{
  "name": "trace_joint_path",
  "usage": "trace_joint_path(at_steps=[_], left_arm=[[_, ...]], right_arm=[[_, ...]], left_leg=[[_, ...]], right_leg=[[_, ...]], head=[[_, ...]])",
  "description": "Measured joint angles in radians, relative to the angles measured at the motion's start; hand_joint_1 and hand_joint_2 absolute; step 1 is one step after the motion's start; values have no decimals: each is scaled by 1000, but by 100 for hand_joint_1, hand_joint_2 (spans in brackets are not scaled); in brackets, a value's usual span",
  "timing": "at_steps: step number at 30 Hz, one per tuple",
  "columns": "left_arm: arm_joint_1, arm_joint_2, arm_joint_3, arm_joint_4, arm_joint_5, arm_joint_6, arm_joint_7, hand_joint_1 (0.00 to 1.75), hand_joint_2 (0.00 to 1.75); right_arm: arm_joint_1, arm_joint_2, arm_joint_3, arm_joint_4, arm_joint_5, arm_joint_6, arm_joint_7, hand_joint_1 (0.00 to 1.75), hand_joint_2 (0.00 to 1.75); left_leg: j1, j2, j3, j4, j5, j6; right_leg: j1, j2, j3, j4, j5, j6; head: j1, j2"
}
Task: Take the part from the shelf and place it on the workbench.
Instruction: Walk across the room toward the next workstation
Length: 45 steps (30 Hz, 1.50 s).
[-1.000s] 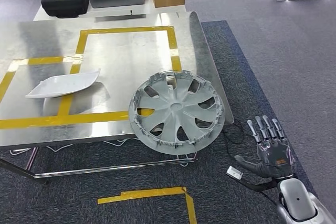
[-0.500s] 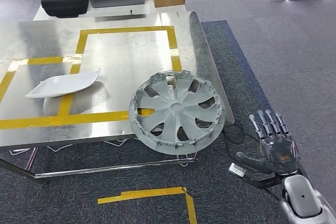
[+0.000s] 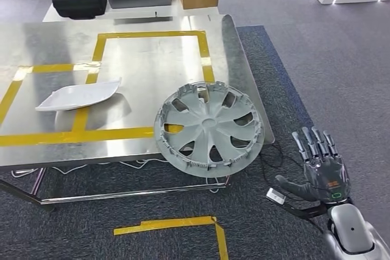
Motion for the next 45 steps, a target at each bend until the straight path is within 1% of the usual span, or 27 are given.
trace_joint_path(at_steps=[2, 3, 4, 5, 7, 8, 10, 12, 13, 15, 17, 18, 19, 21, 24, 26, 28, 29, 32, 33, 34, 36, 38, 40, 41, 43, 45], left_arm=[[1, 0, 1, 0, 0, 0, 0, 0, 0], [1, 0, 1, 0, 0, 0, 0, 0, 0], [1, 0, 2, 0, 0, 0, 0, 0, 0], [2, -1, 2, 0, 0, 0, 0, 0, 0], [1, -2, 4, 0, 0, 1, 0, 0, 0], [0, -2, 4, 0, 0, 2, 0, 0, 0], [-1, -1, 7, 0, 0, 3, 0, 0, 0], [0, 0, 10, 0, 0, 3, 0, 0, 0], [1, 0, 11, 0, 0, 3, 0, 0, 0], [2, 0, 12, 0, 0, 3, 0, 0, 0], [1, 0, 12, 0, 0, 3, 0, 0, 0], [1, 0, 13, 0, 0, 3, 0, 0, 0], [1, 0, 13, 0, 0, 3, 0, 0, 0], [1, 0, 13, 0, 0, 3, 0, 0, 0], [-2, 0, 15, 0, 0, 5, 0, 0, 0], [-4, 0, 18, 0, 3, 8, -1, 0, 0], [-3, -1, 20, 1, 7, 14, -2, 0, 0], [-2, -1, 20, 1, 9, 18, -2, 0, 0], [-1, -3, 22, 1, 15, 26, -4, 0, 0], [-1, -4, 24, 1, 17, 29, -4, 0, 0], [-1, -5, 26, 1, 20, 33, -4, 0, 0], [0, -7, 32, 1, 24, 42, -5, 0, 0], [-1, -12, 40, 1, 28, 50, -5, 0, 0], [-3, -17, 45, 1, 31, 58, -6, 0, 0], [-3, -19, 47, 1, 32, 61, -6, 0, 0], [-2, -21, 51, 1, 34, 67, -6, 0, 0], [0, -22, 55, 2, 35, 72, -6, 0, 0]], right_arm=[[4, 3, -4, 2, 0, 0, 9, 0, 0], [7, 5, -6, 3, 0, 0, 13, 0, 0], [10, 7, -7, 4, 0, 0, 17, 0, 0], [12, 8, -8, 5, 0, 0, 20, 0, 0], [12, 11, -13, 6, 0, 0, 24, 0, 0], [13, 12, -16, 7, 0, 0, 27, 0, 0], [15, 15, -19, 9, 0, 0, 32, 0, 0], [16, 17, -20, 11, 0, 0, 37, 0, 0], [17, 18, -21, 12, 0, 0, 38, 0, 0], [17, 21, -21, 12, 0, 0, 39, 0, 0], [18, 22, -22, 13, 1, 0, 40, 0, 0], [19, 22, -22, 14, 1, 0, 40, 0, 0], [19, 22, -22, 15, 1, 0, 40, 0, 0], [19, 24, -23, 18, 1, 0, 43, 0, 0], [20, 33, -28, 26, -6, 0, 51, 0, 0], [24, 49, -38, 35, -43, 0, 38, 0, 0], [28, 73, -58, 49, -112, 0, 2, 0, 0], [30, 88, -72, 59, -150, 0, -23, 0, 0], [31, 149, -139, 120, -277, 0, -141, 0, 0], [29, 175, -168, 152, -321, 0, -185, 0, 0], [27, 200, -200, 189, -358, 0, -227, 0, 0], [11, 246, -277, 289, -416, 0, -315, 0, 0], [-22, 284, -373, 422, -466, 0, -401, 0, 0], [-60, 309, -472, 571, -507, 0, -466, 0, 0], [-77, 319, -521, 648, -522, 0, -487, 0, 0], [-101, 335, -609, 794, -539, 1, -509, 0, 0], [-121, 347, -675, 919, -545, 7, -497, 0, 0]], left_leg=[[0, 0, -16, 0, 10, 1], [1, 0, -24, 1, 15, 0], [1, 0, -32, 3, 19, -3], [3, 0, -40, 7, 22, -6], [5, -1, -55, 19, 28, -14], [5, -2, -60, 24, 31, -20], [2, -4, -69, 33, 39, -33], [3, -7, -75, 39, 44, -44], [4, -7, -81, 47, 31, -51], [9, -8, -104, 116, -43, -65], [13, -8, -136, 245, -138, -74], [15, -8, -143, 297, -162, -76], [16, -8, -137, 322, -165, -76], [16, -9, -75, 262, -124, -70], [11, -10, 64, 56, -82, -50], [7, -11, 89, 1, -83, -42], [8, -8, 78, -7, -66, -34], [10, -6, 70, -11, -54, -27], [9, -1, 32, -13, -20, -14], [8, -1, 17, -12, -9, -14], [7, -1, 1, -9, 1, -14], [5, -1, -30, 0, 17, -16], [4, -1, -55, 15, 29, -22], [2, -1, -67, 27, 41, -31], [2, -1, -70, 28, 48, -36], [5, -2, -77, 31, 55, -49], [9, -5, -92, 73, 0, -63]], right_leg=[[-4, 0, -45, 132, -75, 8], [-6, 0, -56, 178, -93, 12], [-9, 0, -49, 185, -91, 15], [-12, 0, -21, 150, -69, 19], [-19, 0, 73, 3, -20, 25], [-19, 3, 109, -55, -2, 23], [-17, 9, 129, -97, 2, 14], [-17, 9, 111, -94, 10, -1], [-18, 7, 104, -92, 16, -11], [-20, 2, 87, -93, 32, -29], [-18, -1, 69, -91, 50, -35], [-17, -2, 59, -89, 59, -35], [-15, -3, 45, -86, 68, -35], [-13, -4, 21, -80, 82, -34], [-8, -3, 0, -74, 100, -27], [-7, -4, -6, -77, 117, -16], [-10, -3, -12, -77, 119, -4], [-11, -2, -21, -62, 96, 1], [-13, 0, -65, 88, -44, 9], [-13, 0, -73, 147, -72, 11], [-13, 0, -71, 184, -74, 12], [-13, 0, -20, 159, -21, 12], [-11, 0, 84, 24, 15, 8], [-8, -1, 157, -93, -3, 0], [-4, -1, 167, -117, -12, -5], [-4, -5, 152, -123, -1, -19], [-7, -9, 134, -126, 20, -37]], head=[[1, 0], [1, 0], [1, 0], [1, 0], [2, 0], [2, 0], [2, 0], [2, 0], [1, 0], [-1, 0], [-4, 0], [-4, 0], [-4, 0], [-4, 0], [-3, 0], [-3, 0], [-3, 0], [-2, 0], [2, 0], [2, 0], [2, 0], [2, 0], [2, 0], [2, 0], [2, 0], [2, 0], [-1, 0]])
